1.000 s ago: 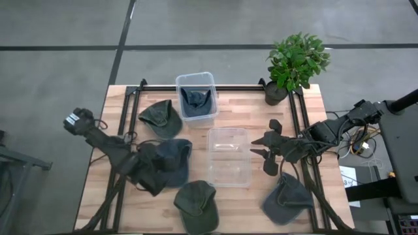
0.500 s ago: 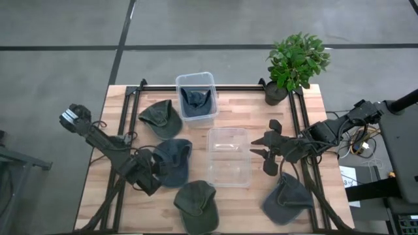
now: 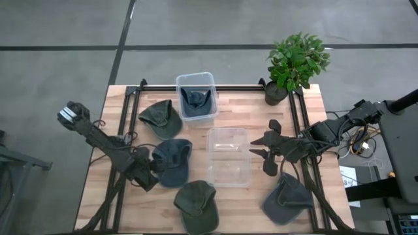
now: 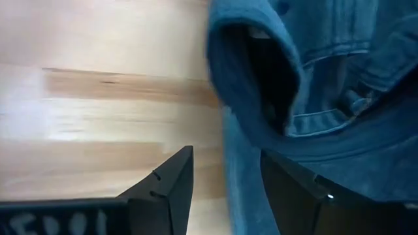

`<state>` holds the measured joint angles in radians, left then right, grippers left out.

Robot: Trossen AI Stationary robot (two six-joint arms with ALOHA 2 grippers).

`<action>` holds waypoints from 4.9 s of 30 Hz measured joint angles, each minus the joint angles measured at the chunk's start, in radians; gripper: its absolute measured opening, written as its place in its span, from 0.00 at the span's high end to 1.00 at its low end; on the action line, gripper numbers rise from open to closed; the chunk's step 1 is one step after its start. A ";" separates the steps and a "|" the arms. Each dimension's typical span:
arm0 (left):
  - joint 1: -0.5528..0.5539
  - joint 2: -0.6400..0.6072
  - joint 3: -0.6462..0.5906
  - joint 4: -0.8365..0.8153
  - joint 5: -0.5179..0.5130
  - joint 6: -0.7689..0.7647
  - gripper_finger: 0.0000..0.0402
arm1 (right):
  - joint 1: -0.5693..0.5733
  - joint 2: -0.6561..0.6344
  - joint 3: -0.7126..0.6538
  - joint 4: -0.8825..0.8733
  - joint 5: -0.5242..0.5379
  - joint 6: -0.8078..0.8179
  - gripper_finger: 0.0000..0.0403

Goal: Pick & Place hat
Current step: Put the left blue cap into the top transparent bin

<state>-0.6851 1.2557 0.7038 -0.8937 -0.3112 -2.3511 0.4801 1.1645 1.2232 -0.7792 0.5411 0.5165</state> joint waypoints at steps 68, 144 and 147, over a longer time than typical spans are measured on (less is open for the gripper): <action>-0.001 -0.055 -0.194 0.564 -0.199 0.256 0.99 | -0.040 -0.879 -0.782 0.289 0.008 -0.232 0.71; 0.885 -0.068 0.599 0.799 0.383 2.345 0.99 | -0.040 -1.117 -0.887 0.365 0.011 -0.130 0.71; 0.885 -0.068 0.583 0.846 0.473 2.348 0.99 | -0.040 -1.117 -0.887 0.365 0.011 -0.131 0.71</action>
<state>0.1997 1.1881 1.2866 -0.0473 0.1620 -0.0026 0.4400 0.0475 0.3363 -0.4141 0.5518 0.3859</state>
